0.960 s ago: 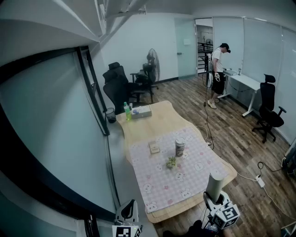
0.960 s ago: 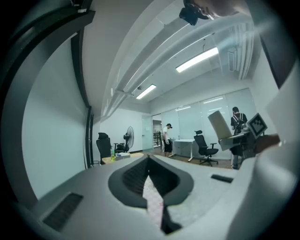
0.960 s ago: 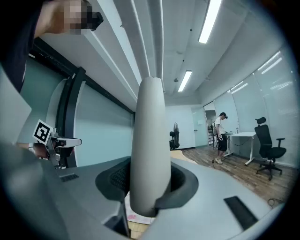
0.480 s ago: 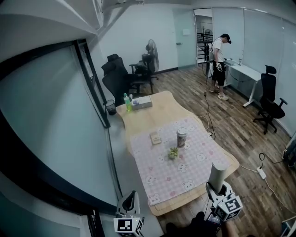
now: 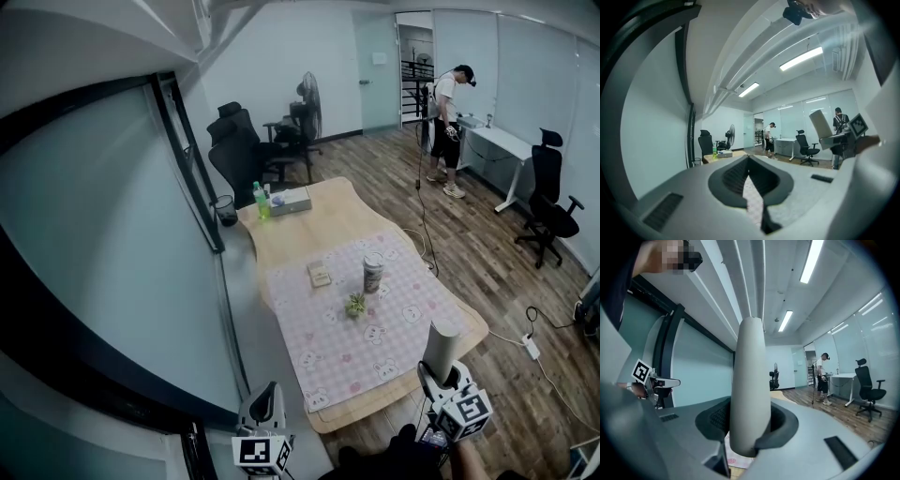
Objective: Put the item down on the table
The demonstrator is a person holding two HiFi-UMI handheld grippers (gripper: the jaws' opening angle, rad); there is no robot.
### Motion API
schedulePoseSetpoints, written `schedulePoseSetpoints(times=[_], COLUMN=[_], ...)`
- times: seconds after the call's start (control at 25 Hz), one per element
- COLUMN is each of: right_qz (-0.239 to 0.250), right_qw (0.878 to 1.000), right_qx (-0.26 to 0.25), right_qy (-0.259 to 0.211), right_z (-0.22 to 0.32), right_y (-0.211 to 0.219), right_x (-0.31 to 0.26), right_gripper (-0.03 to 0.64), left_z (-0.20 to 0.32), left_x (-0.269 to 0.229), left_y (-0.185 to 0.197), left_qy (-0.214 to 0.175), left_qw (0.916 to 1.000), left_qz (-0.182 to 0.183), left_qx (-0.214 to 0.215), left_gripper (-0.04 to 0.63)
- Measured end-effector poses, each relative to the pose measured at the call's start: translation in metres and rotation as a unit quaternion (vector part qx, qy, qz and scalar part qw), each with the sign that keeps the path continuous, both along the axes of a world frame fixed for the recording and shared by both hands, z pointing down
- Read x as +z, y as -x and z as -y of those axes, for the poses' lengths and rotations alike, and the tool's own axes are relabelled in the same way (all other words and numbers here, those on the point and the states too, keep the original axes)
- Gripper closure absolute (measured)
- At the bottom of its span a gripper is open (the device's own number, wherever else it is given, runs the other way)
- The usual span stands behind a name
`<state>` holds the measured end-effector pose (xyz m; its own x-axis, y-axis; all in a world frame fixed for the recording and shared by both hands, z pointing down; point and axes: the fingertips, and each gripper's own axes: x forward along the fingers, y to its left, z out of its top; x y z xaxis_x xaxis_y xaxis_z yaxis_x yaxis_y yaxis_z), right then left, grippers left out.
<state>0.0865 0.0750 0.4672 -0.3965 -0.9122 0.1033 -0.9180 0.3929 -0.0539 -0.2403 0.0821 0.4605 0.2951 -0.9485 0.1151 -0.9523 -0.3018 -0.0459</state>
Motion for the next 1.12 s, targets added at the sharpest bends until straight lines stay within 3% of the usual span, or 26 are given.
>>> schedulePoseSetpoints(times=[0.92,1.12], right_qz=[-0.015,-0.022], right_qw=[1.000,1.000], right_qx=[-0.010,-0.013], right_qy=[-0.001,0.004], right_z=[-0.003,-0.004], right_y=[0.021,0.028], right_x=[-0.005,-0.003], right_gripper=[0.479,0.479], left_z=[-0.002,-0.005], left_x=[0.008,0.014], left_y=[0.007,0.010], left_qy=[0.016,0.020], left_qw=[0.9998,0.9994], left_qz=[-0.013,0.028], left_qx=[0.006,0.002], left_gripper=[0.594,0.594])
